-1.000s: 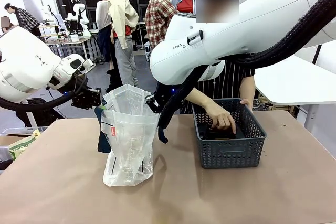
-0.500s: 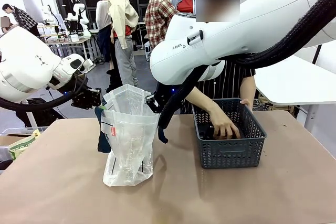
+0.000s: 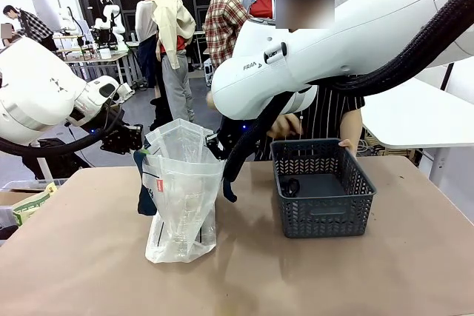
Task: Transfer purchased items from the store into the shopping bag.
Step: Move the Reusable shopping bag to the right side of the table.
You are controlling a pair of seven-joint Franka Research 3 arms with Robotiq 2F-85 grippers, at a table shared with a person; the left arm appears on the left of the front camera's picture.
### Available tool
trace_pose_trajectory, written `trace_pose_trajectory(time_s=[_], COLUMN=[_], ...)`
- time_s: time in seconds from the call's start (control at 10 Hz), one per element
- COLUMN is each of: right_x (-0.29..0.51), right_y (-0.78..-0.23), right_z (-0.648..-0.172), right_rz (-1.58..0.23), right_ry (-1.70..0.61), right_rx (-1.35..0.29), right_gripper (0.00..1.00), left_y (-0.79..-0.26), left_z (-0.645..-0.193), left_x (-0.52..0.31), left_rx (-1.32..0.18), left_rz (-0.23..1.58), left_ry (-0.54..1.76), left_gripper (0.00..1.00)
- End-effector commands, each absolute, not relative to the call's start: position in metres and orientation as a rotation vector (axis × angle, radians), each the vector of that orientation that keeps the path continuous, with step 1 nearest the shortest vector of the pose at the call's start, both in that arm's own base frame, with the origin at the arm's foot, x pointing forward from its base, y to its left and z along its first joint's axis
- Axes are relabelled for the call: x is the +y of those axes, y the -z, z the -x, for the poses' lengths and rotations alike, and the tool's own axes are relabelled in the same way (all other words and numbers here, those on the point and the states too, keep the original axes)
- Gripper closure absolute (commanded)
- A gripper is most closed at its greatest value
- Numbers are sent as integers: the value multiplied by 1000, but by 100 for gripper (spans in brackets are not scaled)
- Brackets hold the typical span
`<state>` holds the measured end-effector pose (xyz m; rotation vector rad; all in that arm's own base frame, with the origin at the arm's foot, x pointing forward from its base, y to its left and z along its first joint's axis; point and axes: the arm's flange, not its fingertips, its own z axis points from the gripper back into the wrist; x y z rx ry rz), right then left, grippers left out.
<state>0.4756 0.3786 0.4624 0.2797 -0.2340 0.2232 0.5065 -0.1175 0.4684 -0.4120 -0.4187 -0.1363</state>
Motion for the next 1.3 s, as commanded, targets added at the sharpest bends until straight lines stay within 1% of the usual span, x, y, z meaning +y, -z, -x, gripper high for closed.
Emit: trace_pose_trajectory(time_s=[0.0,1.2], right_x=[379,379], right_y=[-463,-463], right_z=[-476,-476], right_rz=[-281,-281], right_ry=[-223,-223], right_rx=[-237,-237], right_gripper=[100,100], left_y=[-470,-470], left_z=[-507,-507], left_x=[-117,-117], left_rx=[-422,-422], left_rz=[413,413], left_ry=[135,135], left_gripper=[100,100])
